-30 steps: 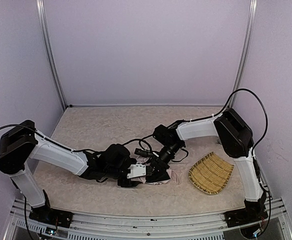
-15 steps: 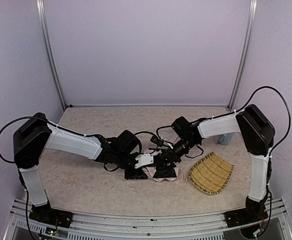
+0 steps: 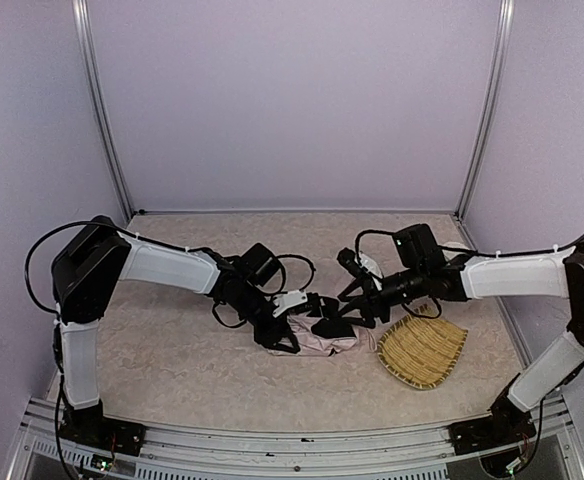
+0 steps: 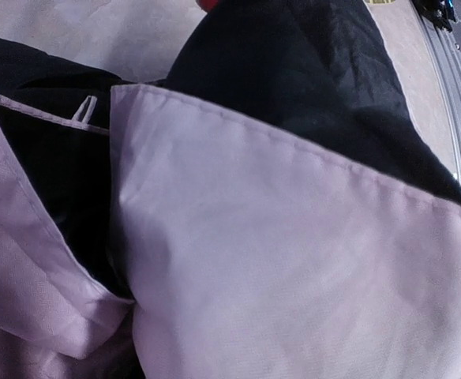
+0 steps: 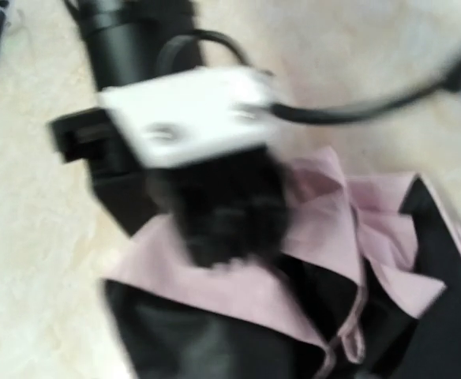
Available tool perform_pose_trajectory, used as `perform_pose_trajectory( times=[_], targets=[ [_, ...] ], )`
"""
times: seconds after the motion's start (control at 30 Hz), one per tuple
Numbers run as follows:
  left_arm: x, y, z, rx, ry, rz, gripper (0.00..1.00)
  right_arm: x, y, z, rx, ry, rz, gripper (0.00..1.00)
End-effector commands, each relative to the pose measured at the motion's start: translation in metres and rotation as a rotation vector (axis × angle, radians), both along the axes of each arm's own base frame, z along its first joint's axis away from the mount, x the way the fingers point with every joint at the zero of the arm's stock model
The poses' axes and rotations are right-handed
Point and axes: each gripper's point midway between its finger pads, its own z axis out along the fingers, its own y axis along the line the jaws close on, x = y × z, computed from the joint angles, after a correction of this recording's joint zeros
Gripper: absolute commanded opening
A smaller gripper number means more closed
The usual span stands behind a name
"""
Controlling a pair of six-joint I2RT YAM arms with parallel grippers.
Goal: Put away the umbrella
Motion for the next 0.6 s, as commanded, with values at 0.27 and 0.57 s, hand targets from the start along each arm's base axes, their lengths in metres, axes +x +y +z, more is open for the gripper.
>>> perform_pose_trajectory(
  times=[0.27, 0.57],
  targets=[
    [-0.049, 0.057, -0.063, 0.290, 0.249, 0.043, 0.33, -0.040, 0.069, 0.013, 0.028, -0.382, 0.015, 0.61],
    [-0.049, 0.056, -0.063, 0.286, 0.242, 0.038, 0.33, -0.021, 0.066, -0.009, -0.046, -0.403, -0.073, 0.37]
  ],
)
